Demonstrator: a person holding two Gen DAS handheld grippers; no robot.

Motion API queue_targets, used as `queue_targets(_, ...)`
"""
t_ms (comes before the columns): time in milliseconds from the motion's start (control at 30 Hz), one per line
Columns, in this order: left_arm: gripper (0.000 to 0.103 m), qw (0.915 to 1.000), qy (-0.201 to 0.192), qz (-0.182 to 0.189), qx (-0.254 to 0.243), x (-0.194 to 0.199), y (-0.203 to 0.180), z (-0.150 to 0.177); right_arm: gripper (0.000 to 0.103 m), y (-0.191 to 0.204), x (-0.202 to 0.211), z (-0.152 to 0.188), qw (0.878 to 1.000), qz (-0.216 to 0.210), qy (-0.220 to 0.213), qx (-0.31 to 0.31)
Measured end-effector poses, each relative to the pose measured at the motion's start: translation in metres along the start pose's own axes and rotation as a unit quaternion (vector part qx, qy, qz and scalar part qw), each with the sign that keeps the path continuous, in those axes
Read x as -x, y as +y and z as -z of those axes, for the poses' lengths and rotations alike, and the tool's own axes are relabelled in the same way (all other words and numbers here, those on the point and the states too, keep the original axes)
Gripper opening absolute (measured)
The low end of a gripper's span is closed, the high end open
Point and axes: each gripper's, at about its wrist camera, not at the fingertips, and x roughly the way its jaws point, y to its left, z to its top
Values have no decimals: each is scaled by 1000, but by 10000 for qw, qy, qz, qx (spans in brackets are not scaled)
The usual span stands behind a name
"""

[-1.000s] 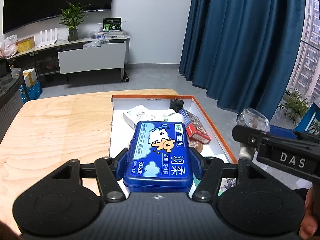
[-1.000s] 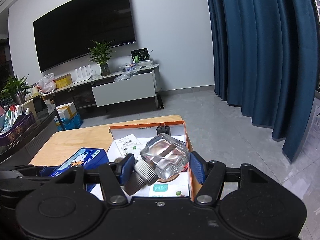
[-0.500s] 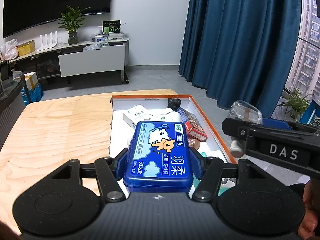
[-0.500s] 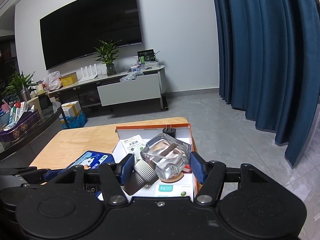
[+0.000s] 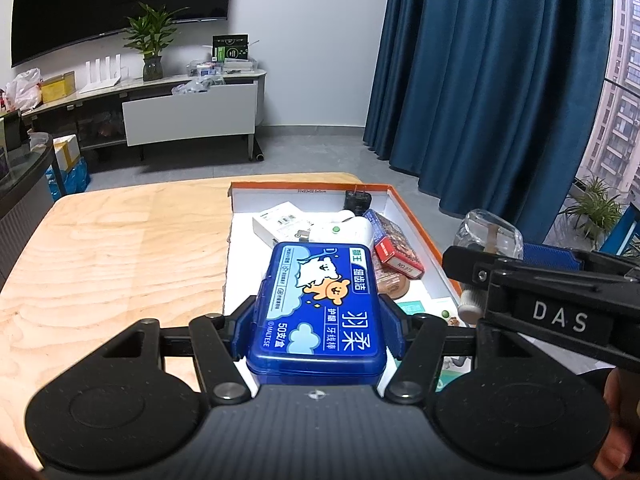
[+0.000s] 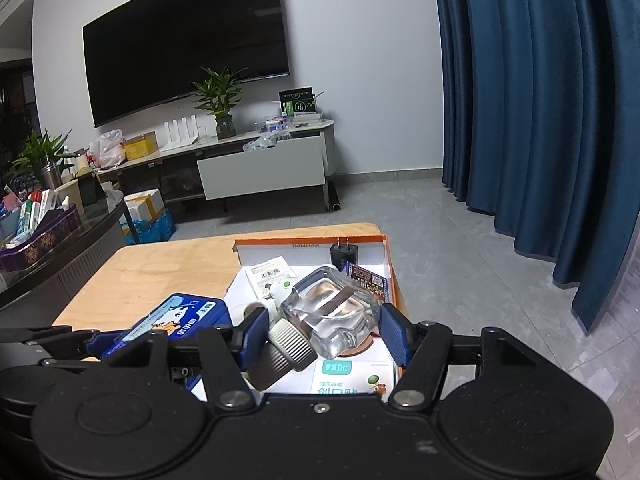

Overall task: Organize rigid objects
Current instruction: 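Carry the blue tin with left tool while right tool carries bottle to box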

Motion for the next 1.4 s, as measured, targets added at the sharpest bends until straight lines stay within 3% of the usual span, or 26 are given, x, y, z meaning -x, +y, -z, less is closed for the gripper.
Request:
queue_targets(700, 62, 9995, 242, -88, 163, -17, -3, 0, 73, -22, -36, -5, 9967, -306, 557, 511)
queue_targets(1400, 63, 9993, 274, -165, 185, -22, -2, 2, 74, -19, -53, -9, 9945, -502, 700, 598)
